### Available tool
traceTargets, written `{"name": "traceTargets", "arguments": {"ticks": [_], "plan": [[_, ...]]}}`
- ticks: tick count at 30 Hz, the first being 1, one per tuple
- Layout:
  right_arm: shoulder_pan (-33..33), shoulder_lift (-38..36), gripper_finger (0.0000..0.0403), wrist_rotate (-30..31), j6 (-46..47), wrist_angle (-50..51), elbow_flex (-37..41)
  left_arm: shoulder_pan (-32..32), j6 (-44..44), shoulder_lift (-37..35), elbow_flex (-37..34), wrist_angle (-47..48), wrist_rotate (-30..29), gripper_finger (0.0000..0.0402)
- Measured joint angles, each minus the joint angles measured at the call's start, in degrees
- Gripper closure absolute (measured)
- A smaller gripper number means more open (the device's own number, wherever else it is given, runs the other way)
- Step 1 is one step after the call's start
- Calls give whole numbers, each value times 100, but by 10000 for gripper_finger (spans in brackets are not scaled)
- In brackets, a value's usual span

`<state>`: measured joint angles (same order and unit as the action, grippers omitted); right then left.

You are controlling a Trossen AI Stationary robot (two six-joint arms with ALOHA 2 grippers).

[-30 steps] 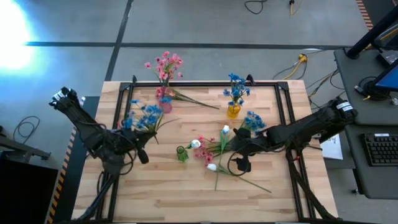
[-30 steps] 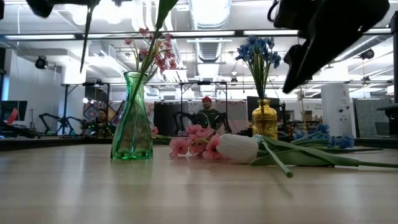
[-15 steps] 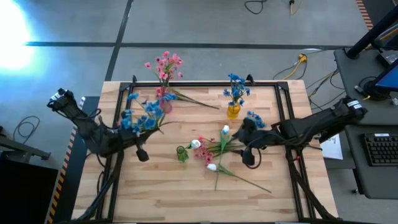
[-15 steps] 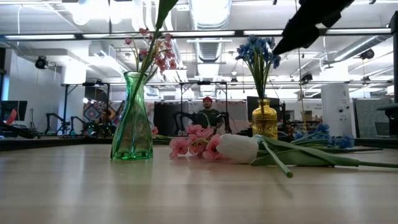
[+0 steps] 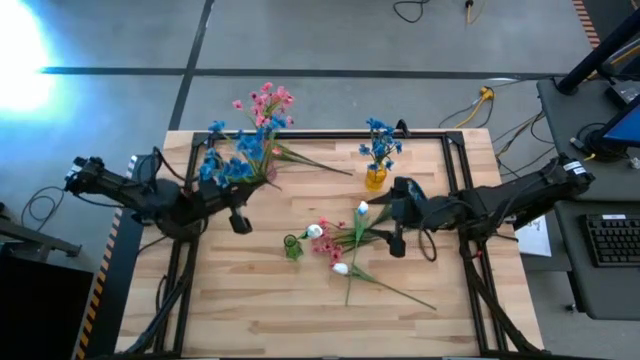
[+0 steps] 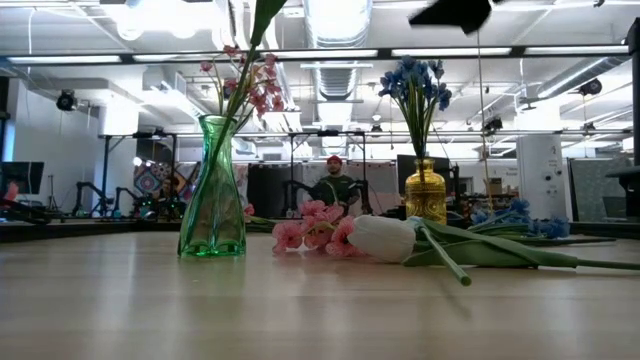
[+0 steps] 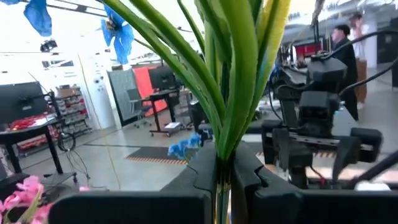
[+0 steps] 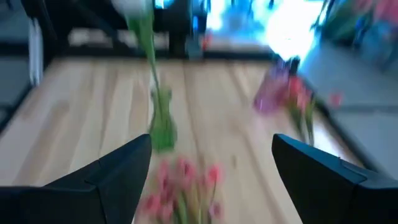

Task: Sort flowers into vase by color
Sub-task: Put the left blue flowers into the yellow vase

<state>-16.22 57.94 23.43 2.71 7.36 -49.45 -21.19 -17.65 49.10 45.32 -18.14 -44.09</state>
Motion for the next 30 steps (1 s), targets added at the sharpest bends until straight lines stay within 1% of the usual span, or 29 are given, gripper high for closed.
{"name": "traceTargets", "arguments": {"ticks": [3, 7, 11, 14, 20, 22, 26, 30], "plan": [[12, -14, 78, 19, -473, -690, -2, 230, 9, 131, 0, -296, 449, 402], [13, -1, 78, 54, -1085, -1447, -73, 377, 11, 303, 0, -677, 610, 402], [105, 157, 78, 64, -1361, -1882, -483, 457, 12, 537, 0, -1009, 713, 402], [200, 377, 78, -8, -1607, -1884, -865, 515, 11, 766, 0, -1304, 879, 402], [382, 995, 78, -285, -1781, -1776, -1613, 648, 17, 1152, 0, -1704, 889, 402], [436, 1234, 78, -287, -1836, -1713, -1853, 661, 18, 1257, 34, -1685, 890, 402], [566, 1665, 78, -288, -1931, -1696, -2229, 662, 34, 1583, 333, -1576, 1012, 402], [691, 1971, 78, -288, -1954, -1690, -2533, 662, 36, 1944, 808, -1033, 1036, 402]]}}
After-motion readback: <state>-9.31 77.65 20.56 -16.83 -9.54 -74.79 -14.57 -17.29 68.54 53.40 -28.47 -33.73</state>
